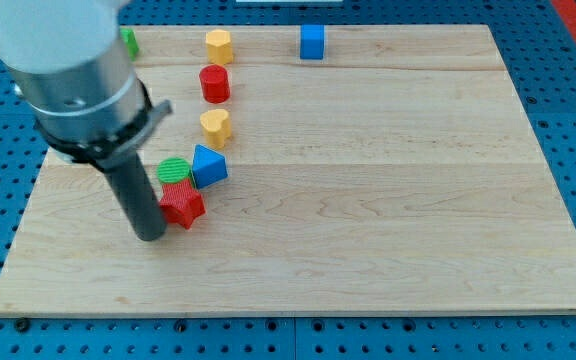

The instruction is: Push the red star to the bottom right

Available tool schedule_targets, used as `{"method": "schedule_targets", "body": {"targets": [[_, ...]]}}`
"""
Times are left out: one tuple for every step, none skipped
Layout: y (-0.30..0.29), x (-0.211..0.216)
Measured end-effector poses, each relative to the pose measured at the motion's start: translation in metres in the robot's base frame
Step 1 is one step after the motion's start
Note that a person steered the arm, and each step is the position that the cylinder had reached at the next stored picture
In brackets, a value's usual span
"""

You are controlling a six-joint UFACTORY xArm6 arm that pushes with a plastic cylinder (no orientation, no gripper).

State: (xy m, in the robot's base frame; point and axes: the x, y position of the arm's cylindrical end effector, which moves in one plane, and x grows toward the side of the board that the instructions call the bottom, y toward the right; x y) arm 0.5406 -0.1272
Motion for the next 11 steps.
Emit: {"method": "schedule_targets", "body": {"targets": [[0.022, 0.006], [-0.031, 0.007], [-0.031, -0.028], [-0.008, -0.039], [0.099, -0.042], [0.189, -0.045], [0.181, -0.054], [0.238, -0.048], [0.255, -0.04], [0.268, -0.057], [0.277, -0.057]]}}
